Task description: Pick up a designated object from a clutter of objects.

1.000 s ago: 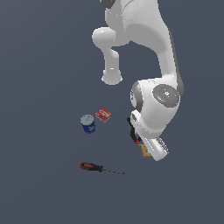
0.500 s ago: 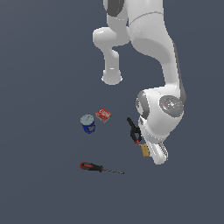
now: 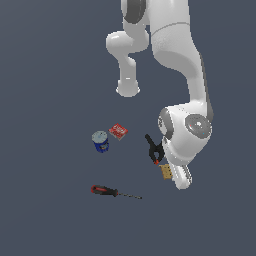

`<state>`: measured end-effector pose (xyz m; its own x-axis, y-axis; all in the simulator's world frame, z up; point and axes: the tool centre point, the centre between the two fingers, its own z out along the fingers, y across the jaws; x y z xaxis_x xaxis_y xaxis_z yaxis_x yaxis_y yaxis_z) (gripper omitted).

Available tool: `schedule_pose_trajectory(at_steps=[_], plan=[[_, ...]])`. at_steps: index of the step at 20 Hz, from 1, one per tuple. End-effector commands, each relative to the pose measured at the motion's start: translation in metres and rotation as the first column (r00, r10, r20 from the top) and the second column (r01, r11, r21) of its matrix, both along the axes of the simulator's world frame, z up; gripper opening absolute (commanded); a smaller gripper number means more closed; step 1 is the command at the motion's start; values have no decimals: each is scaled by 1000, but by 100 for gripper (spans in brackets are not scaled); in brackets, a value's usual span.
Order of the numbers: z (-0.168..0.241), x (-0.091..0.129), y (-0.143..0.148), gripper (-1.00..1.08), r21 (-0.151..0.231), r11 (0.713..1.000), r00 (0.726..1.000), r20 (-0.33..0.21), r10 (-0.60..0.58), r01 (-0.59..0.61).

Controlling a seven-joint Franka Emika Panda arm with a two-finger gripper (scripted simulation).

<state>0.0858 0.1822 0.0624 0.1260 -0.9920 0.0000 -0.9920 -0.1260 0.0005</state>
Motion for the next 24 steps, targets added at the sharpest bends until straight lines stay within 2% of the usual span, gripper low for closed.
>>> schedule_pose_trajectory(at_steps=[1,7,15,21,22,24], plan=[[-1,0,1,100,0,1000,1000,1,-9,9],[-7,0,1,100,0,1000,1000,0,-6,6],[-44,-1,1,100,0,1000,1000,0,-8,8],[-52,0,1,100,0,1000,1000,1,-10,10],[-52,0,1,-100,0,1000,1000,1,-10,10],[-52,0,1,-100,0,1000,1000,1,-10,10]])
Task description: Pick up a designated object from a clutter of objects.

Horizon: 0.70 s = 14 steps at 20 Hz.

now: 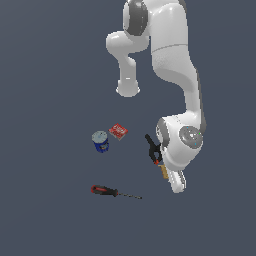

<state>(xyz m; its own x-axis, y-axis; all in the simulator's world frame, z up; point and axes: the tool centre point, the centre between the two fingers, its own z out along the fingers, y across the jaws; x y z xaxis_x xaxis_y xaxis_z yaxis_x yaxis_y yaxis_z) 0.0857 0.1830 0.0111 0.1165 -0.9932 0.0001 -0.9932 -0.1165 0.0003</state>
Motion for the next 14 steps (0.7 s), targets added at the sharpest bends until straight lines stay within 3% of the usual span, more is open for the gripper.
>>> schedule_pose_trajectory(at_steps=[1,14], plan=[[0,0,0,-100,0,1000,1000,0,0,0],[6,-2,-6,-100,0,1000,1000,0,0,0]])
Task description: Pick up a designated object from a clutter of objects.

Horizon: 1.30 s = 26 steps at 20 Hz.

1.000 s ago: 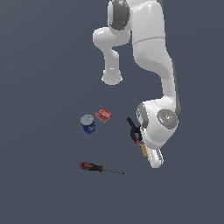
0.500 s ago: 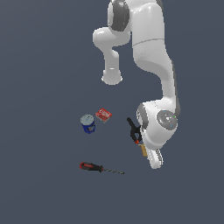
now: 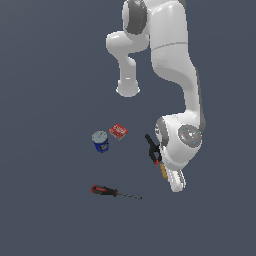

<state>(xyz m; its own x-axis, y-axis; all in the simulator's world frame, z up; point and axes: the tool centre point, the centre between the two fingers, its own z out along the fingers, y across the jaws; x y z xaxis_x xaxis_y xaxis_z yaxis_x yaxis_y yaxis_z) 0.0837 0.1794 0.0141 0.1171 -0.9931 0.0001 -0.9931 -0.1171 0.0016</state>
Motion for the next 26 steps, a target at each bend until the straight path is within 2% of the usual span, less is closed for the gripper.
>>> schedule_pose_trajectory(at_steps=[1,11,26], plan=[[5,-1,-5,-100,0,1000,1000,2,-1,1],[49,-18,-49,-100,0,1000,1000,2,-1,1],[172,-63,-172,-100,3,1000,1000,1,-1,1]])
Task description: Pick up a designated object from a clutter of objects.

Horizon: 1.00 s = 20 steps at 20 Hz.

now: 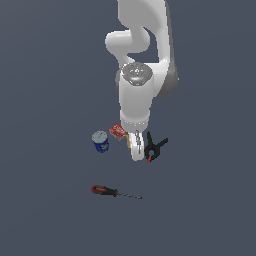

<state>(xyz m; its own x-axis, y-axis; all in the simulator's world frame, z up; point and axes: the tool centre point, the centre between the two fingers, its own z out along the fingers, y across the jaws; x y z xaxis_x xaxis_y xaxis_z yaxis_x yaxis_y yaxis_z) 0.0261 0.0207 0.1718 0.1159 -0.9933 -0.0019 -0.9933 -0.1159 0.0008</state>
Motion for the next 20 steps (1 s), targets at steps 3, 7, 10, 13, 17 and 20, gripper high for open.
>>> schedule_pose_trajectory(at_steps=[3,7,10,13,17,20], plan=[[41,-14,-40,-100,2,1000,1000,1,0,0],[76,-26,-75,-100,2,1000,1000,1,0,0],[102,-35,-100,-100,2,1000,1000,1,0,0],[125,-42,-123,-100,2,1000,1000,1,0,0],[151,-49,-149,-100,1,1000,1000,1,0,0],[165,-52,-163,-100,0,1000,1000,1,0,0]])
